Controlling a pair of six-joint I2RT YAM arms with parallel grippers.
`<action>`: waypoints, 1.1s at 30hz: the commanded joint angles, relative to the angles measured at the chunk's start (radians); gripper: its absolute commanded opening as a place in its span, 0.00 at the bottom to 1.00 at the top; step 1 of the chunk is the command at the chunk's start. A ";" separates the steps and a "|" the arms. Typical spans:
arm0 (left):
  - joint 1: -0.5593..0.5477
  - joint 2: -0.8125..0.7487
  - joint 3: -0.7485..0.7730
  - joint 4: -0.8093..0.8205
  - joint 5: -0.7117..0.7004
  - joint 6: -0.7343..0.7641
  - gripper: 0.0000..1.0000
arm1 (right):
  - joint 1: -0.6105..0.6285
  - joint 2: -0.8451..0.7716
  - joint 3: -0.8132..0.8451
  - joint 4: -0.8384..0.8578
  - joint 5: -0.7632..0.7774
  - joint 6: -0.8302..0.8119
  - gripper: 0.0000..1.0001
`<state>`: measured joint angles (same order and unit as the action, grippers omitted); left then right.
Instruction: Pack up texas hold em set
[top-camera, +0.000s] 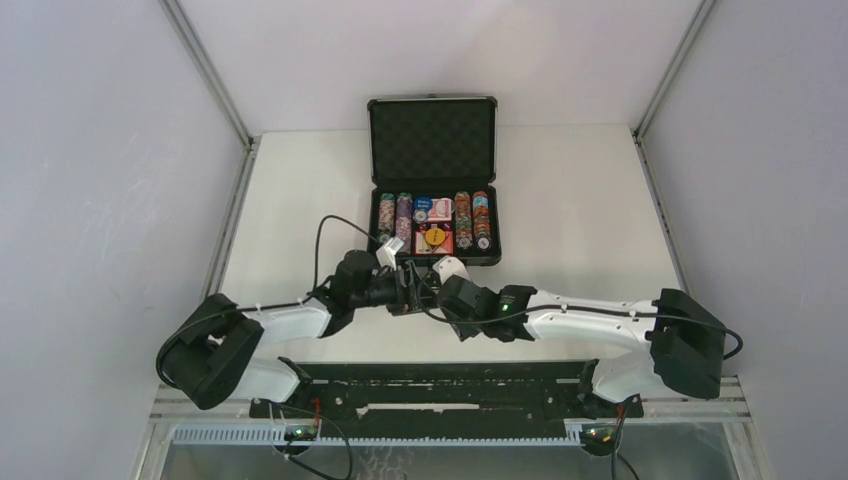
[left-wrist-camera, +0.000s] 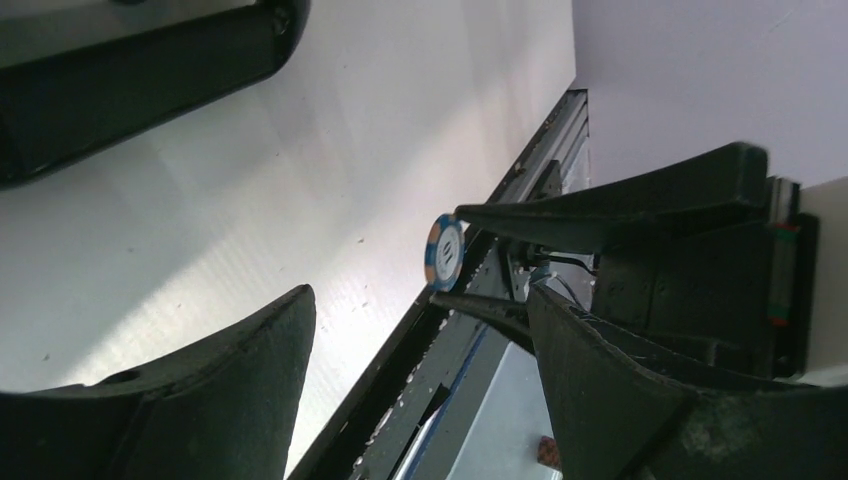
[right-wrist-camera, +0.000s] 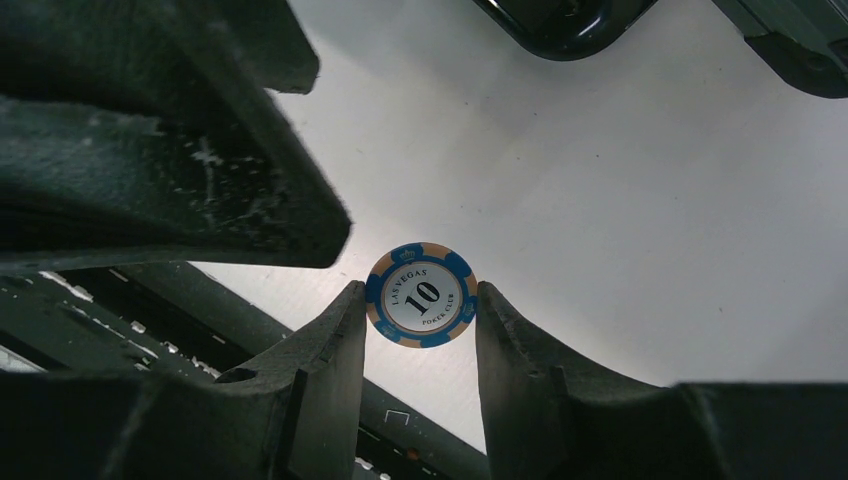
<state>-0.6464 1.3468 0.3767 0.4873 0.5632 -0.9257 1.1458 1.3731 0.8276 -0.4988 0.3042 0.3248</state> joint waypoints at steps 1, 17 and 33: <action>0.002 0.005 0.075 0.071 0.040 -0.029 0.81 | 0.014 -0.046 0.033 0.020 -0.005 -0.024 0.41; 0.002 0.105 0.074 0.165 0.112 -0.091 0.81 | 0.013 -0.092 0.034 0.010 0.000 -0.036 0.41; -0.020 0.217 0.059 0.389 0.193 -0.215 0.74 | 0.011 -0.108 0.037 0.010 0.005 -0.036 0.41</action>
<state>-0.6548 1.5379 0.4236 0.7570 0.7151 -1.0912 1.1553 1.3010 0.8276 -0.5003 0.2970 0.3000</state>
